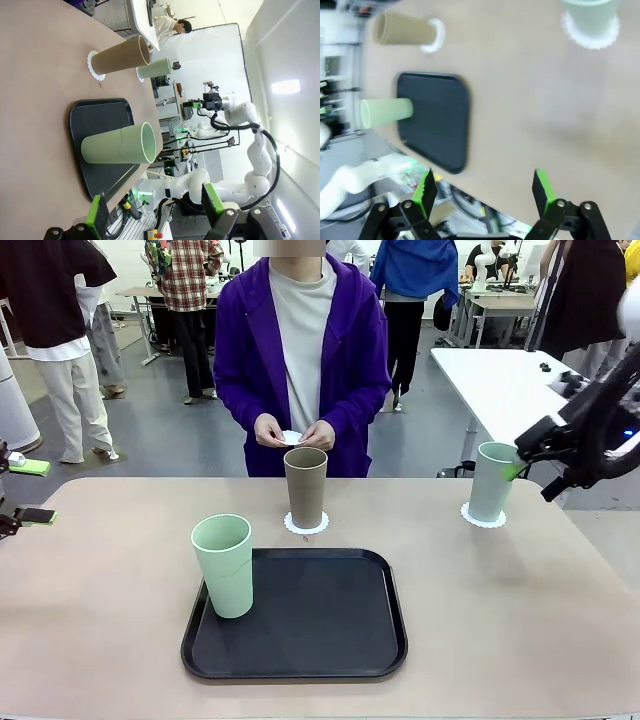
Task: Place coasters on the table and set cups on them.
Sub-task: Take one Reusable plastic cup from the Flat Tray and place it on a coaster set by the human.
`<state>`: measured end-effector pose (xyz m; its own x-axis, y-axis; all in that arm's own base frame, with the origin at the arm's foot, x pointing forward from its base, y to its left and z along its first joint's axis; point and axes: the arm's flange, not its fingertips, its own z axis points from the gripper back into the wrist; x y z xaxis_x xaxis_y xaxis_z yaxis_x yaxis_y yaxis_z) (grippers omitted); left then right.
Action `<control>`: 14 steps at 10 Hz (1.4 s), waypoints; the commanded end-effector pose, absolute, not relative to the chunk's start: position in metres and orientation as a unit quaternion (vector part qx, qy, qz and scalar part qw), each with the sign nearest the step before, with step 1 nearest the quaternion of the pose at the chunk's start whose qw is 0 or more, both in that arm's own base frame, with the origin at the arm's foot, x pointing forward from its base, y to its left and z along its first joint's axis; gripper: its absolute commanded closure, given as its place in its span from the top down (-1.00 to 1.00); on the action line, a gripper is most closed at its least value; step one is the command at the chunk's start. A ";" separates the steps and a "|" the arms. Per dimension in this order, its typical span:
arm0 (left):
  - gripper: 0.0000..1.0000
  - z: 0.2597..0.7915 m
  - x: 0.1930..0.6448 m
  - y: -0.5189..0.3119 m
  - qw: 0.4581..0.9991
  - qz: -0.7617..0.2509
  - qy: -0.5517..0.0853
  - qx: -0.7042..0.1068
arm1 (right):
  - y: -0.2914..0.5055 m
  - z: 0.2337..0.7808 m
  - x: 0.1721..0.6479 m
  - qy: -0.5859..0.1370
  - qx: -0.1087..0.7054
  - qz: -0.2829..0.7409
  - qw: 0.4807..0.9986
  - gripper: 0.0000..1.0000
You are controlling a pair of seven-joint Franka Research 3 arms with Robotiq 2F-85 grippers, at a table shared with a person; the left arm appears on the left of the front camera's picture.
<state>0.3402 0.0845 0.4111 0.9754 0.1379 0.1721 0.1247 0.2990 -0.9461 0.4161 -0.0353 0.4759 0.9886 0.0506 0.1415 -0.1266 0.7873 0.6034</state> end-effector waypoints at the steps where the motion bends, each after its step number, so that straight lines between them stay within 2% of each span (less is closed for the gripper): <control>1: 1.00 0.411 0.339 0.085 0.795 0.000 -0.118 -0.595 | -0.074 0.453 0.426 0.002 0.545 0.039 0.838 1.00; 3: 1.00 0.411 0.339 0.085 0.795 0.000 -0.118 -0.595 | -0.104 0.425 0.413 -0.030 0.645 -0.018 0.763 1.00; 5: 1.00 0.411 0.339 0.085 0.795 0.000 -0.118 -0.595 | -0.121 0.402 0.404 -0.072 0.670 -0.095 0.733 1.00; 8: 1.00 0.411 0.339 0.085 0.795 0.000 -0.118 -0.595 | -0.138 0.388 0.387 -0.079 0.643 -0.103 0.755 1.00; 14: 1.00 0.411 0.339 0.085 0.795 0.000 -0.118 -0.595 | -0.174 0.391 0.392 -0.062 0.608 -0.080 0.788 1.00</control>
